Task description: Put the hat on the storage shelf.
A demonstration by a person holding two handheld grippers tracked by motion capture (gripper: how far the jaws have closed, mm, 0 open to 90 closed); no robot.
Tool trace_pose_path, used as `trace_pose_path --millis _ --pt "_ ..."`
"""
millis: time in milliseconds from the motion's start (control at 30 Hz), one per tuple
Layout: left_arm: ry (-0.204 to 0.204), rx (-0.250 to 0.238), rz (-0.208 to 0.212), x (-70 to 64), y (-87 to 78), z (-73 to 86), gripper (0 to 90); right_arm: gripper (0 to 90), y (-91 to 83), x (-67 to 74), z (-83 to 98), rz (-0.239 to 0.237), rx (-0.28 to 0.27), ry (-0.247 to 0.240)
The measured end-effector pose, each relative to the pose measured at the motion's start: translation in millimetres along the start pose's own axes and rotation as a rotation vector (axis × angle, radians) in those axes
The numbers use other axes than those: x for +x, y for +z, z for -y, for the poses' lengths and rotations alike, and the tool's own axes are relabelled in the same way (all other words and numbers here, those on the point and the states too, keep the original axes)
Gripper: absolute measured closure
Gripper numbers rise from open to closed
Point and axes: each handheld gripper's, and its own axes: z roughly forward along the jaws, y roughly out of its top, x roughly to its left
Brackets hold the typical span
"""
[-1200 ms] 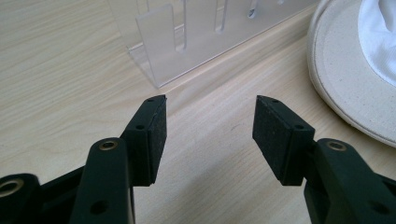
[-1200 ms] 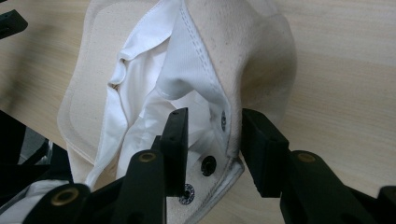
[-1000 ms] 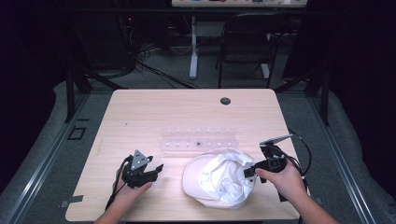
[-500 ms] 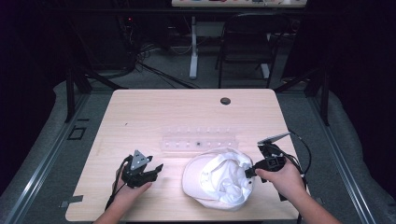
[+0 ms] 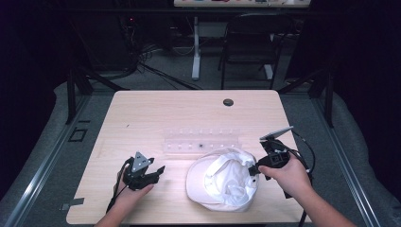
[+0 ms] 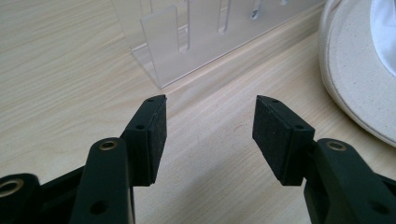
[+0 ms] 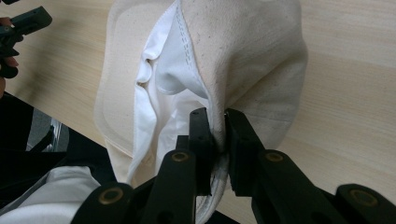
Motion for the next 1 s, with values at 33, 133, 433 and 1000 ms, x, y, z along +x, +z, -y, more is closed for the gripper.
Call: trace_pose_path --millis 33,133,433,1000 --pt "0.0 0.0 0.0 0.1 -0.1 0.0 45.5 82.0 0.0 0.0 0.0 0.0 0.0 0.0" --pt "-0.003 -0.003 0.0 0.1 -0.4 -0.1 45.5 82.0 -6.6 3.2 -3.2 0.013 0.004 -0.01" --pt "-0.005 -0.008 -0.002 1.0 -1.1 0.4 45.5 82.0 -17.7 11.0 -9.4 0.024 0.003 -0.026" --pt "-0.005 -0.001 0.004 0.5 -0.3 0.6 45.5 82.0 -40.5 14.6 -15.6 0.035 0.013 -0.026"
